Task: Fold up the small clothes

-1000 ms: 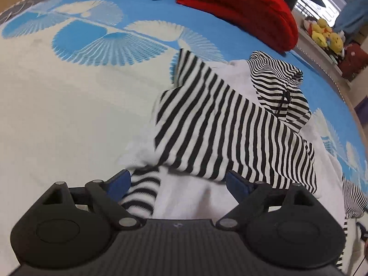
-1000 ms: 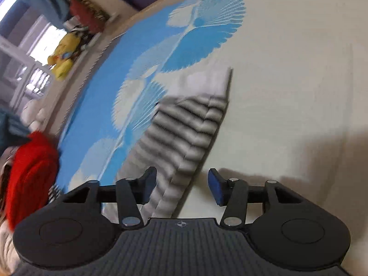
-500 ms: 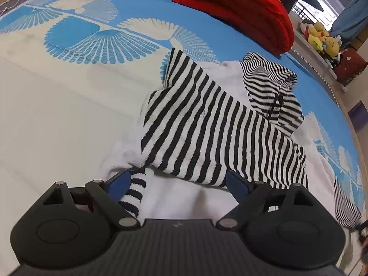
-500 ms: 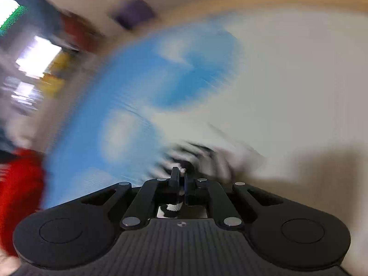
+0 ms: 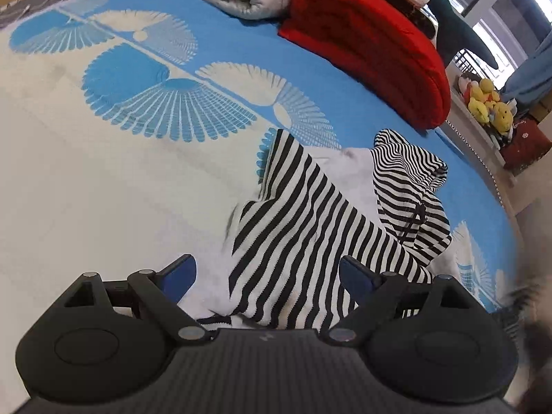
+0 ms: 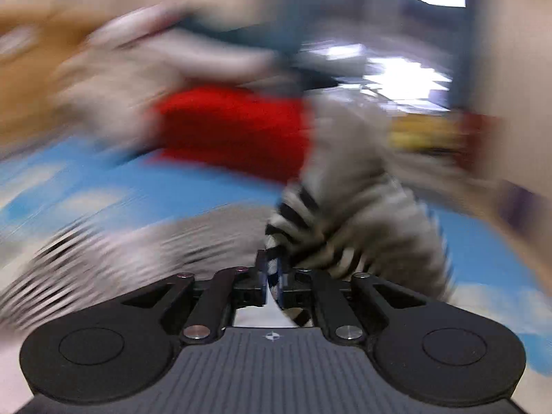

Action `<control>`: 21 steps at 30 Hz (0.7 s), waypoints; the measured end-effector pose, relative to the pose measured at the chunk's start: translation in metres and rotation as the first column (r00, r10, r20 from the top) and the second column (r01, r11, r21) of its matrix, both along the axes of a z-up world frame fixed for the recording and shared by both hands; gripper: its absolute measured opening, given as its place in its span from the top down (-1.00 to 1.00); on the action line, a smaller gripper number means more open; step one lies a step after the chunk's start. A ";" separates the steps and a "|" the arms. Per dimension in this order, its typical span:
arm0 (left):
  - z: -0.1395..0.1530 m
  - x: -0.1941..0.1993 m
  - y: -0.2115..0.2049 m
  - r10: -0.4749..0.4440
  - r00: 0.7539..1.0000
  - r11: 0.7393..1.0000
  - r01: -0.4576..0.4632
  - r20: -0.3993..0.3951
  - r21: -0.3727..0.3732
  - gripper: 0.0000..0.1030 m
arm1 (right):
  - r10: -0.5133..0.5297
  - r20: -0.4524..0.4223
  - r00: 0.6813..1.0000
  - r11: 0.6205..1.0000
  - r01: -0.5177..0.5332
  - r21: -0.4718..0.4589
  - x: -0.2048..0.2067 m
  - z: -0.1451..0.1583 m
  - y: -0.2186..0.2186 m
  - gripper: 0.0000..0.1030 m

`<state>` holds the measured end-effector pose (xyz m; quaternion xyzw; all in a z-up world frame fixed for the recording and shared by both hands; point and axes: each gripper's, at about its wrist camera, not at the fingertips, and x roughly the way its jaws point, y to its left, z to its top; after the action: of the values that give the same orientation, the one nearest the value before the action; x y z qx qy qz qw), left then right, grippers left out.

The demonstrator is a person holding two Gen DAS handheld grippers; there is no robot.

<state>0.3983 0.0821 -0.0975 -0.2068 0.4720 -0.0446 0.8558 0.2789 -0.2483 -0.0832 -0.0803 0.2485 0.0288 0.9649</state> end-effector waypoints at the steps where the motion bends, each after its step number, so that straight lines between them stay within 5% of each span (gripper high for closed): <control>1: -0.001 0.000 0.000 -0.002 1.000 1.000 0.002 -0.003 0.005 -0.80 | 0.112 -0.095 0.989 0.994 -0.113 -0.001 0.003 -0.023 0.034 0.39; 2: -0.002 0.000 0.000 -0.006 1.000 1.000 0.006 -0.005 0.014 -0.80 | 0.160 -0.192 0.968 0.987 -0.161 0.010 0.003 -0.044 0.057 0.07; 4: -0.003 -0.002 -0.003 -0.030 1.000 0.999 0.030 -0.006 0.020 -0.80 | 0.192 -0.342 0.920 0.981 -0.187 0.050 -0.003 -0.075 0.075 0.04; 6: -0.003 -0.003 -0.010 -0.073 0.997 0.997 0.073 -0.002 0.014 -0.80 | 0.182 -0.374 0.909 0.983 -0.160 0.090 -0.016 -0.076 0.059 0.00; 12: -0.003 0.002 -0.046 -0.193 0.980 0.981 0.191 0.038 0.038 -0.80 | -0.038 -0.247 0.968 0.992 0.067 0.109 -0.043 -0.025 -0.055 -0.05; 15: -0.010 0.006 -0.067 -0.276 0.960 0.958 0.272 0.035 0.092 -0.80 | -0.138 -0.160 0.977 0.990 0.141 0.008 -0.024 -0.018 -0.109 -0.04; 17: -0.017 0.009 -0.076 -0.297 0.955 0.948 0.293 0.014 0.127 -0.80 | -0.098 -0.173 0.980 0.989 0.077 -0.125 -0.016 -0.030 -0.124 -0.03; 21: -0.031 0.019 -0.082 -0.303 0.953 0.942 0.302 -0.018 0.147 -0.80 | 0.069 -0.195 0.978 0.906 -0.143 -0.399 -0.015 -0.069 -0.121 0.00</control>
<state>0.4175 -0.0003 -0.1288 -0.0677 0.4983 -0.1406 0.8529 0.2643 -0.3697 -0.1519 -0.2919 0.3286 0.0354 0.8975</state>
